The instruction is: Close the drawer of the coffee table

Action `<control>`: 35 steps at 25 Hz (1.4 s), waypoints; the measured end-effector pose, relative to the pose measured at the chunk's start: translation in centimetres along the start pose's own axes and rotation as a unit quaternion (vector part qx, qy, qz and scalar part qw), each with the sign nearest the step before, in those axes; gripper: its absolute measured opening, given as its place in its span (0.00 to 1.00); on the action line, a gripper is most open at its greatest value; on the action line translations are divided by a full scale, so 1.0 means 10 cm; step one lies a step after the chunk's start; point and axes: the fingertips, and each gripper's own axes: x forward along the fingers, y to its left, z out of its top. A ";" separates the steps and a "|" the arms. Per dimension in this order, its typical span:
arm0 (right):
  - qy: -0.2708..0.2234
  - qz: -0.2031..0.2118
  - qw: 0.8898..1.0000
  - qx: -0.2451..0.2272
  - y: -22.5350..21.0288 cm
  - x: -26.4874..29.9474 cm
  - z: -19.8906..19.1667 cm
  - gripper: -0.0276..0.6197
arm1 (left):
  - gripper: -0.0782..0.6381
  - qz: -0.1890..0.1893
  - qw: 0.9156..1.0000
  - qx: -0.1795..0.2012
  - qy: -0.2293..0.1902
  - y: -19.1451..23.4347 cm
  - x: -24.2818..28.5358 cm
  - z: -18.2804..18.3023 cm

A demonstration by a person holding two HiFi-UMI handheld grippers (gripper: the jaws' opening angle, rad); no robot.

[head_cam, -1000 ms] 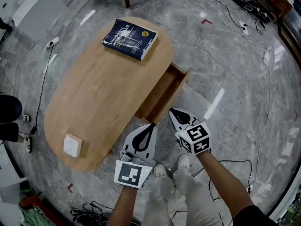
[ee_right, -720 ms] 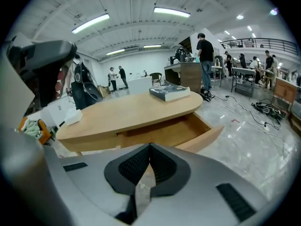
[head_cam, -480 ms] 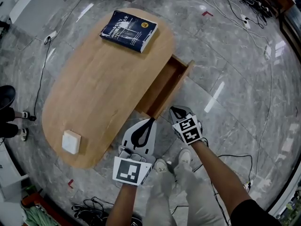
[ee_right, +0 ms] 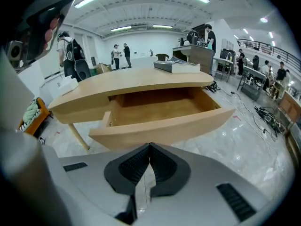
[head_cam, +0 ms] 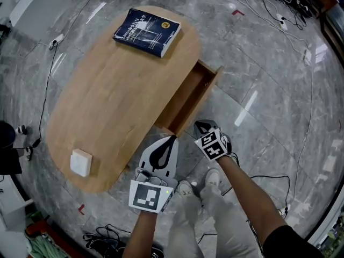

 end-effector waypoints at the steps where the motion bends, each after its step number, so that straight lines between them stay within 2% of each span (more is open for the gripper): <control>1: 0.001 0.001 1.000 -0.001 0.00 0.01 0.00 0.06 | 0.11 0.001 1.000 -0.001 -0.001 0.00 0.00 0.00; 8: 0.004 0.011 1.000 -0.023 0.06 0.09 0.09 0.06 | 0.11 0.011 1.000 -0.014 -0.008 0.04 -0.01 -0.02; 13: 0.007 0.010 1.000 -0.020 0.08 0.11 0.14 0.06 | 0.11 0.009 1.000 -0.006 0.007 0.06 -0.04 -0.09; 21: 0.016 -0.002 1.000 -0.016 0.07 0.11 0.14 0.06 | 0.11 0.017 1.000 -0.019 0.004 0.11 -0.08 -0.15; 26: 0.002 -0.006 1.000 -0.014 0.08 0.07 0.23 0.06 | 0.11 0.023 0.999 -0.029 -0.003 0.16 -0.08 -0.12; 31: -0.004 -0.003 1.000 -0.016 0.12 0.10 0.34 0.06 | 0.11 0.020 0.999 -0.027 0.010 0.13 -0.09 -0.18; 35: -0.007 -0.001 1.000 -0.017 0.13 0.17 0.41 0.06 | 0.11 0.027 0.999 -0.041 -0.004 0.15 -0.08 -0.14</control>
